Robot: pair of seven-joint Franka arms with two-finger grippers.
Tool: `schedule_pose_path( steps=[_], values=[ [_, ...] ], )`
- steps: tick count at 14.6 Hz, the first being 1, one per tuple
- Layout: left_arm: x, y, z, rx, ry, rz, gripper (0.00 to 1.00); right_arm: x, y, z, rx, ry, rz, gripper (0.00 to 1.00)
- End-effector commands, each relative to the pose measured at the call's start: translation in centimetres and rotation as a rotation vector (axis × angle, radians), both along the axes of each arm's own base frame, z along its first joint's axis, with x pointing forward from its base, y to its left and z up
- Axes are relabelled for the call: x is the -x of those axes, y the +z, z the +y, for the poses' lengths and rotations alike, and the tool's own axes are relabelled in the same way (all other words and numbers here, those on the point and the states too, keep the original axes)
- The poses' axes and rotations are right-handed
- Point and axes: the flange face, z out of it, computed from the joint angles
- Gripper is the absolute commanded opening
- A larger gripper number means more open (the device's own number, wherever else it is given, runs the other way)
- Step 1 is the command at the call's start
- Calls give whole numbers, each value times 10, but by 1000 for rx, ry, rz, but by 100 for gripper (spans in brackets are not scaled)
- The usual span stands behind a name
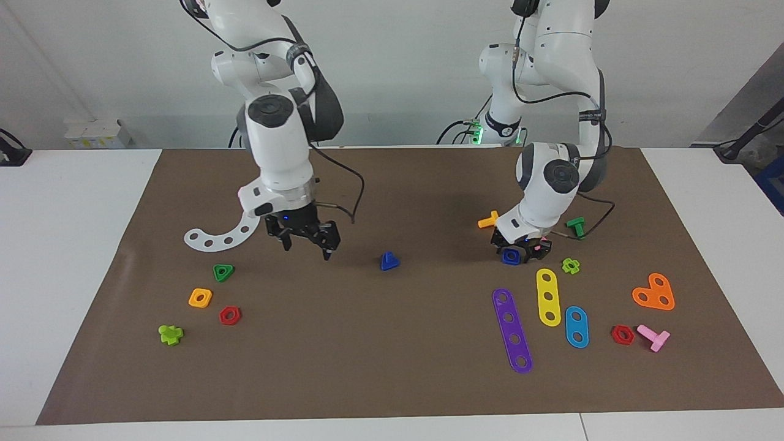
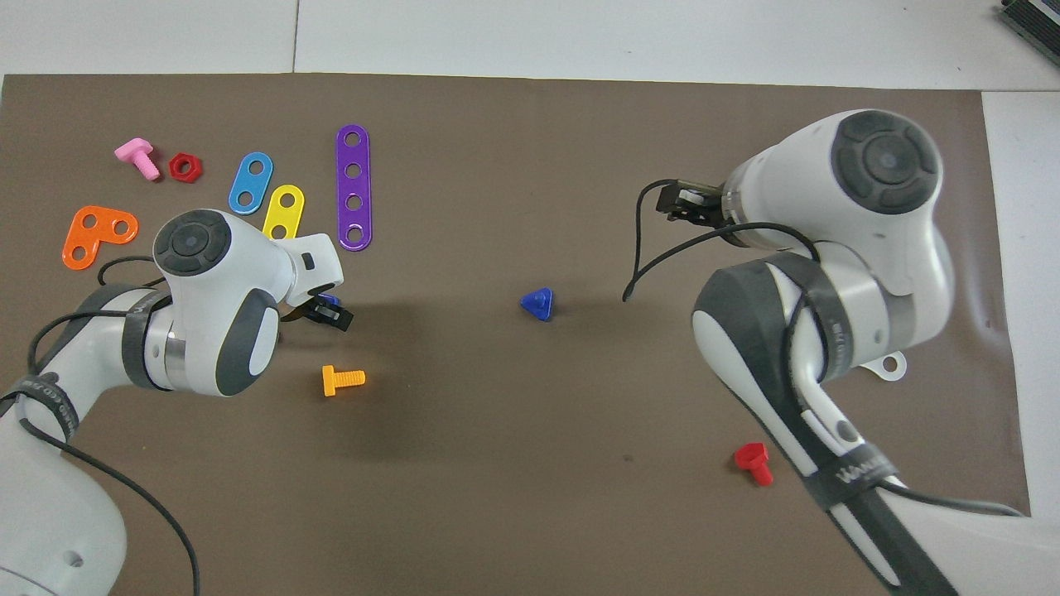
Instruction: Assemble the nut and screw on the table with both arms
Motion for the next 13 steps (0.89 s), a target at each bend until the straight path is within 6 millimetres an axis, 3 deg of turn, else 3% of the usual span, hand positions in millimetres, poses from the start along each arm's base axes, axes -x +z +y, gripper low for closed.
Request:
schedule_pose_path(
  steps=[1,2,3,5,6,9,10,13],
  values=[
    [13,-3,-2,5,-26,-17,76,21,31,-49,4,36,21,100],
    [15,-3,-3,5,-29,-17,70,24,42,-71,7,39,30,100],
    [15,-2,-3,6,-28,-15,54,28,52,-91,12,57,30,100],
    [14,-1,-3,5,-23,-9,5,37,77,-119,19,84,29,100],
    [12,1,-2,4,-12,-9,0,39,86,-125,18,96,38,100],
    [0,11,-6,8,74,-31,0,44,115,-129,22,117,74,100],
    [-9,24,-14,14,147,-47,0,46,125,-129,22,120,81,100],
    [-21,63,-76,-7,333,-5,0,49,147,-128,24,166,112,100]
  ],
)
